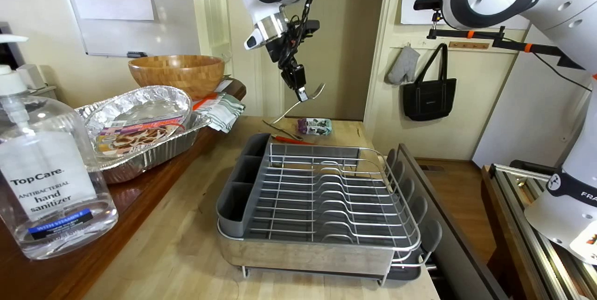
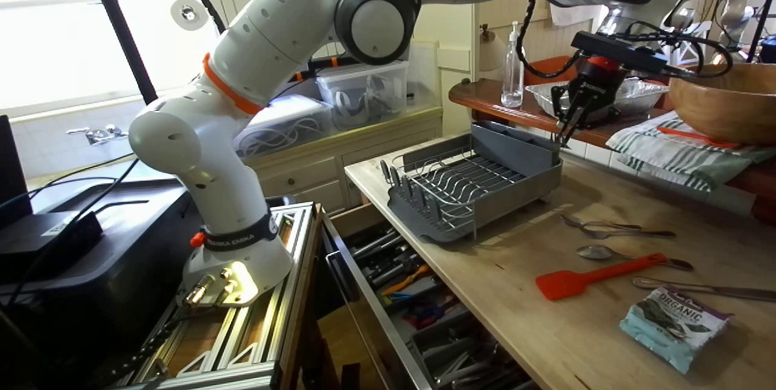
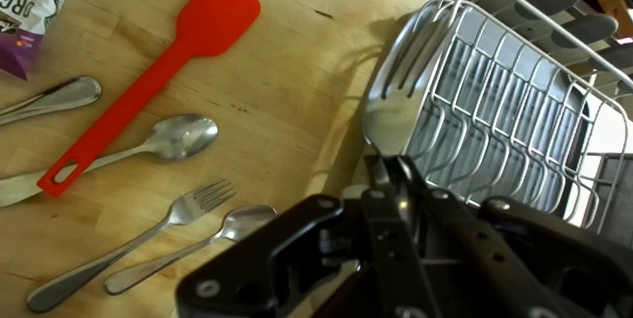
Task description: Move the fork on the table to the rightmost cutlery section of the plate rack
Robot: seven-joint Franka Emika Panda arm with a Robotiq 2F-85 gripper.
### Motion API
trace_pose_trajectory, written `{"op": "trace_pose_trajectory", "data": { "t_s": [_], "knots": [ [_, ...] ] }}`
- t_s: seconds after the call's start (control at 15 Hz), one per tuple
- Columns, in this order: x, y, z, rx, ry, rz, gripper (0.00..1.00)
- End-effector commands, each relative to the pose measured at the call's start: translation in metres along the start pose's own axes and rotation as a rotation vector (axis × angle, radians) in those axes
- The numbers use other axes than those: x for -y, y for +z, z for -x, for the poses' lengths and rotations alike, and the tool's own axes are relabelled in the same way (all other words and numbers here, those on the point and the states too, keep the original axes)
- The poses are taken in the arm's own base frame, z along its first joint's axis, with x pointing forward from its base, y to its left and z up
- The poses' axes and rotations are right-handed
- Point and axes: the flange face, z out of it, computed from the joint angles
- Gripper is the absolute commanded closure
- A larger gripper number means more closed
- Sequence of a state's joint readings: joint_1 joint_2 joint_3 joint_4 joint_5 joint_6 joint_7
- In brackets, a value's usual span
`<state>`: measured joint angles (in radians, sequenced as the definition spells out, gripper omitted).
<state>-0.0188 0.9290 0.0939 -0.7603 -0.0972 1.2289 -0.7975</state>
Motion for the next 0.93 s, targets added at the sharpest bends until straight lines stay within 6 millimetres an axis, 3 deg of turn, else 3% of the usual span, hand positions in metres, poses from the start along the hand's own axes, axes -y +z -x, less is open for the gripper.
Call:
{"op": "trace_pose_trajectory", "data": {
  "t_s": [0.0,0.87],
  "knots": [
    [0.005,-0.003,-0.011,0.024,-0.048,0.021,0.98],
    [0.025,0.011,-0.045,0.054,-0.155,0.018,0.98]
  ]
}}
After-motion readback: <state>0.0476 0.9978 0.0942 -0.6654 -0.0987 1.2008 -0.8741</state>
